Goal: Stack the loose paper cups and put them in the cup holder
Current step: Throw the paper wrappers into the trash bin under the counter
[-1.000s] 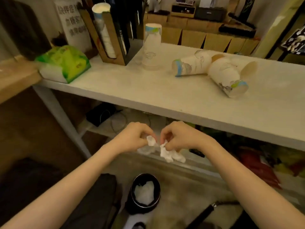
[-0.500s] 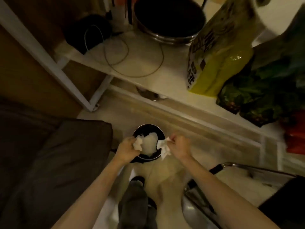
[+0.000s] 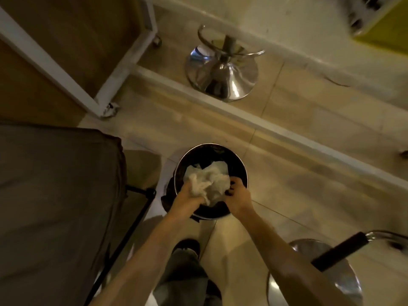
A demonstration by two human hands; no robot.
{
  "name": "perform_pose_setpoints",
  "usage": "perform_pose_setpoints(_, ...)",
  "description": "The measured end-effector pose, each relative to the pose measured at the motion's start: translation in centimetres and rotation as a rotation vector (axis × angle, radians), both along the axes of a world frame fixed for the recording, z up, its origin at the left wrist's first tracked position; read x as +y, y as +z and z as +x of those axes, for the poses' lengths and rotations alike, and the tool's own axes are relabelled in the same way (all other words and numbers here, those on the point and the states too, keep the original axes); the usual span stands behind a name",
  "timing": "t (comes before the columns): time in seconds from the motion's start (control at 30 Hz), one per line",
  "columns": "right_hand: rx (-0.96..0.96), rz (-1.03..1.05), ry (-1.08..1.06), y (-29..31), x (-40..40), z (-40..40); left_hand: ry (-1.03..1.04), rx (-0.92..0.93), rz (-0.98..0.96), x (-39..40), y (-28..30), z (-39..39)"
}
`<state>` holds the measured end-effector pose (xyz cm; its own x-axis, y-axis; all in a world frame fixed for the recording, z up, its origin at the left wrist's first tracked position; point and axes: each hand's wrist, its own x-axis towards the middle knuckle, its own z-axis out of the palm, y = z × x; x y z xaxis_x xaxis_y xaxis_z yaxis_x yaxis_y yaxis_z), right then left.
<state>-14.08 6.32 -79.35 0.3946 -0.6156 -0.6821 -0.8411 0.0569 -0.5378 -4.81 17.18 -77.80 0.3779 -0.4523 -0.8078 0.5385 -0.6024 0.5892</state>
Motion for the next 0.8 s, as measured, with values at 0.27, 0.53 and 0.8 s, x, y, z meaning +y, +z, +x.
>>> perform_pose_setpoints(0.27,-0.018,0.049,-0.022,4.5,0.4,-0.9,-0.093,-0.01,-0.029,1.3,3.2,-0.2)
perform_pose_setpoints(0.53,-0.152,-0.061,0.133,20.5,0.3,-1.0,-0.133,-0.204,-0.077,1.1,18.8,1.0)
perform_pose_setpoints(0.8,-0.362,-0.229,0.304,41.0,0.2,-2.0,-0.362,-0.5,-0.293,0.4,38.6,0.8)
